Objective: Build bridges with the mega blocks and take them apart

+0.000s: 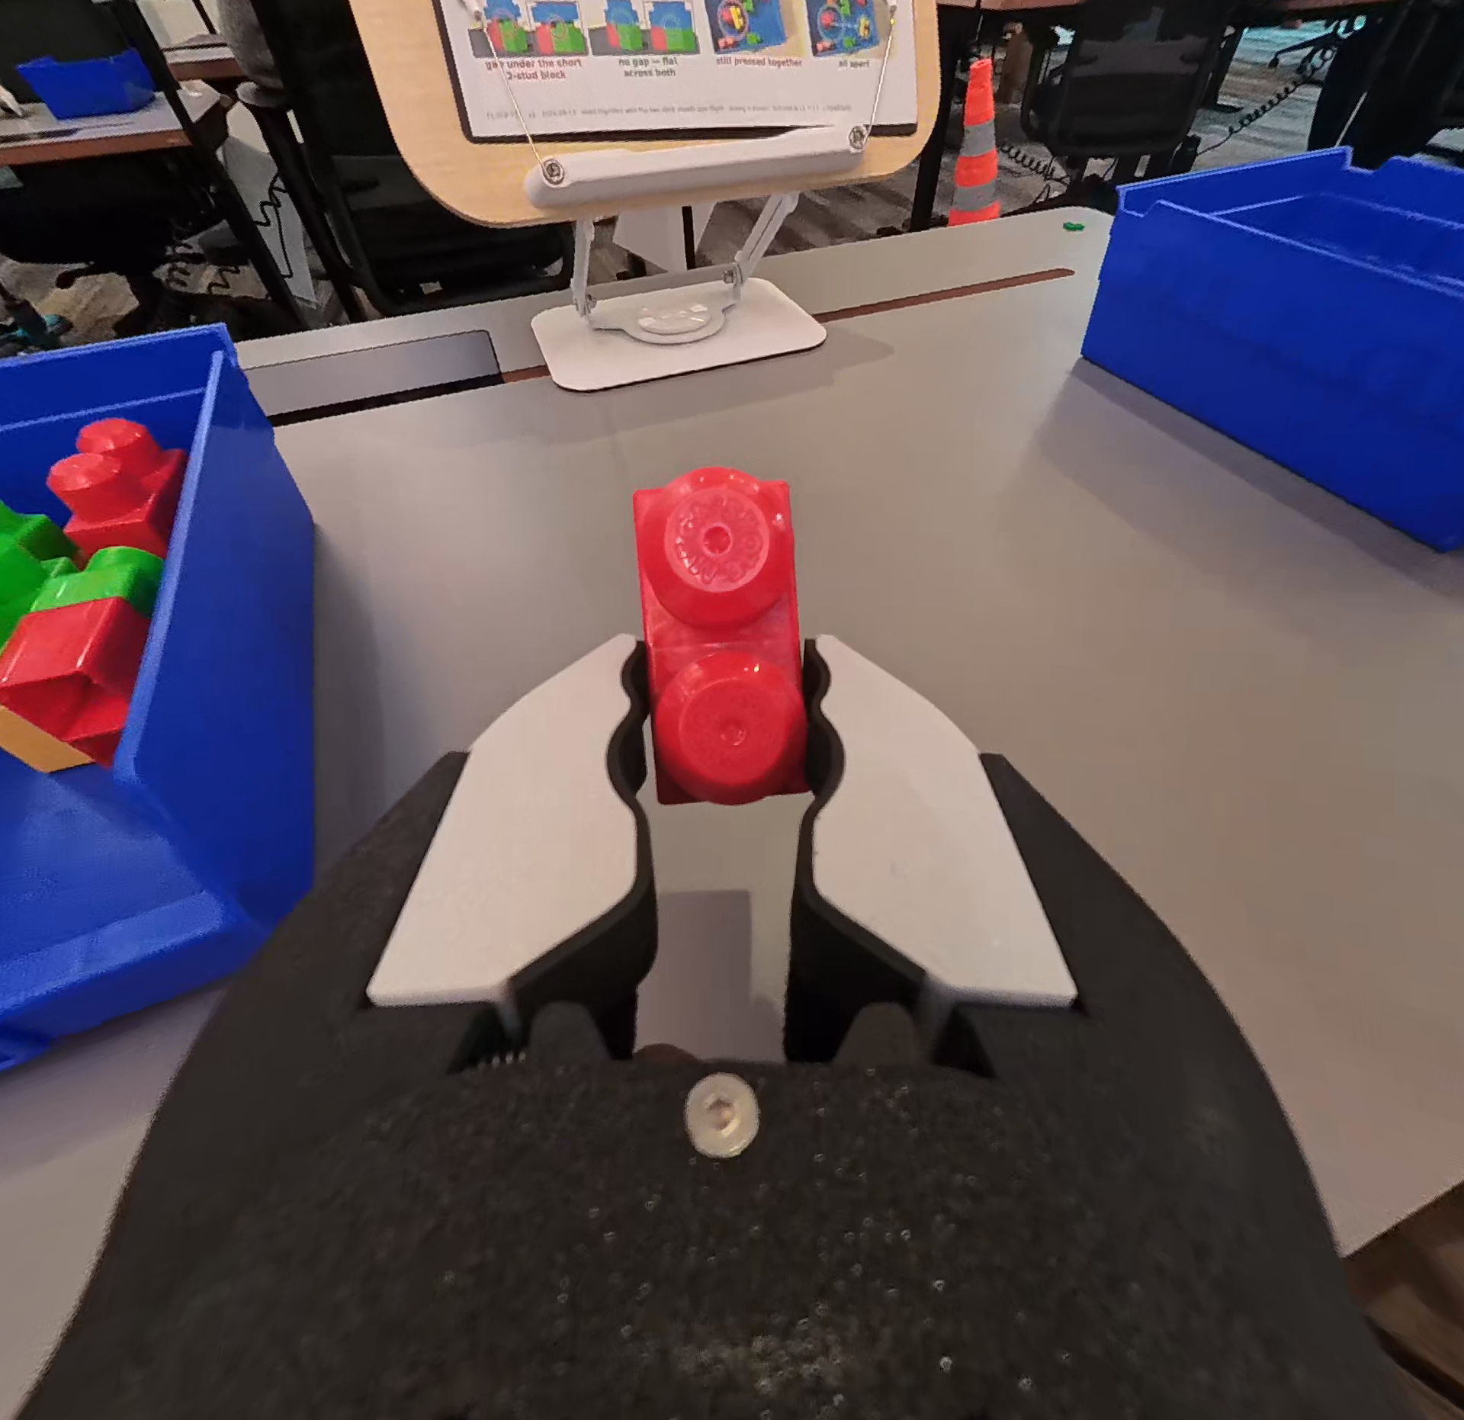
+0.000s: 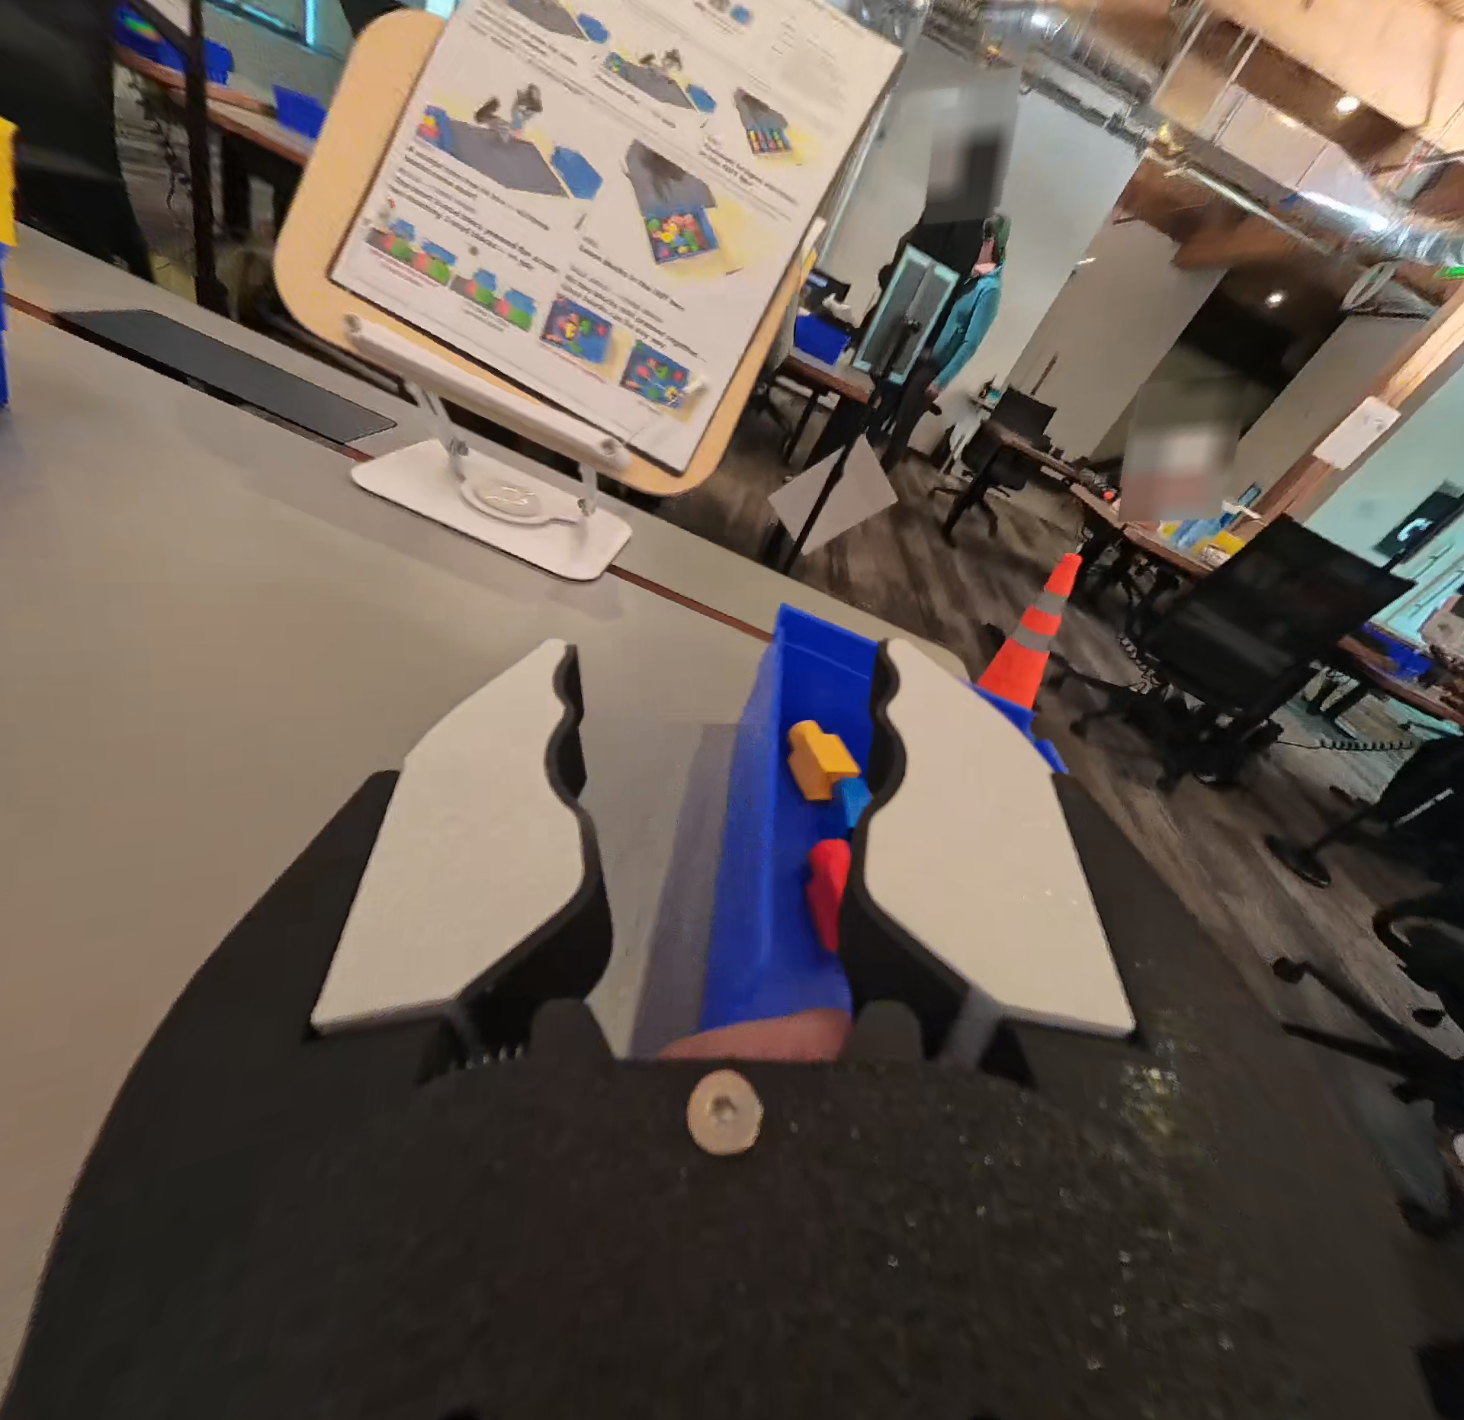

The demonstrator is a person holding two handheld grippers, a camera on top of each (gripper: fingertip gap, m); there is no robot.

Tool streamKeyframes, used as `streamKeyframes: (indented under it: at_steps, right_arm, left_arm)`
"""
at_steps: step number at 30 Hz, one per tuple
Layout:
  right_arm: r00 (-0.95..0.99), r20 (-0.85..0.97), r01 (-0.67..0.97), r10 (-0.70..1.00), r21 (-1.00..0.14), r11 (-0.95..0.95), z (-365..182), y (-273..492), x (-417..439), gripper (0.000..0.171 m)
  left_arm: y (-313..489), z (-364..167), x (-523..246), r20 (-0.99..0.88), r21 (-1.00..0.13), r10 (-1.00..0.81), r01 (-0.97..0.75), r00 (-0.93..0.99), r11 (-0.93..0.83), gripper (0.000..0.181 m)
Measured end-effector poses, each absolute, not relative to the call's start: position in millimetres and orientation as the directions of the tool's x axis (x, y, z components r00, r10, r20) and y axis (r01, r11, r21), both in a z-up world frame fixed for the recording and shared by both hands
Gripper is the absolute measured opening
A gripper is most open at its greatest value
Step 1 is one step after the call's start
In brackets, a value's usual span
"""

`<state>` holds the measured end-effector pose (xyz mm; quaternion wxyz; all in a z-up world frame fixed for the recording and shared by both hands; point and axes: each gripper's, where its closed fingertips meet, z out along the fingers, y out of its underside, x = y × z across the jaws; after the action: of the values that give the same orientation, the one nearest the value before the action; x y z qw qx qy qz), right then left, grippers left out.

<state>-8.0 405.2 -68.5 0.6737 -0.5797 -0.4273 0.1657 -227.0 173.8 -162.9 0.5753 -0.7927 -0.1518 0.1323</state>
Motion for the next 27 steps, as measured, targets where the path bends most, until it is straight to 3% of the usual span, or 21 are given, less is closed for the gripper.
streamKeyframes:
  at_steps: [10, 27]
  right_arm:
    - [0.532, 0.284, 0.215, 0.798, -0.957, 0.196, -172.2, 313.9, -28.8, 0.070]
    - [0.509, 0.231, 0.224, 0.829, -0.966, 0.131, -177.0, 314.8, -28.9, 0.071]
  left_arm:
    - [171.9, -168.3, -224.7, -0.016, -0.948, 0.424, 0.121, 0.906, -0.295, 0.036]
    - [172.0, -175.6, -220.6, -0.011, -0.943, 0.412, 0.128, 0.911, -0.308, 0.036]
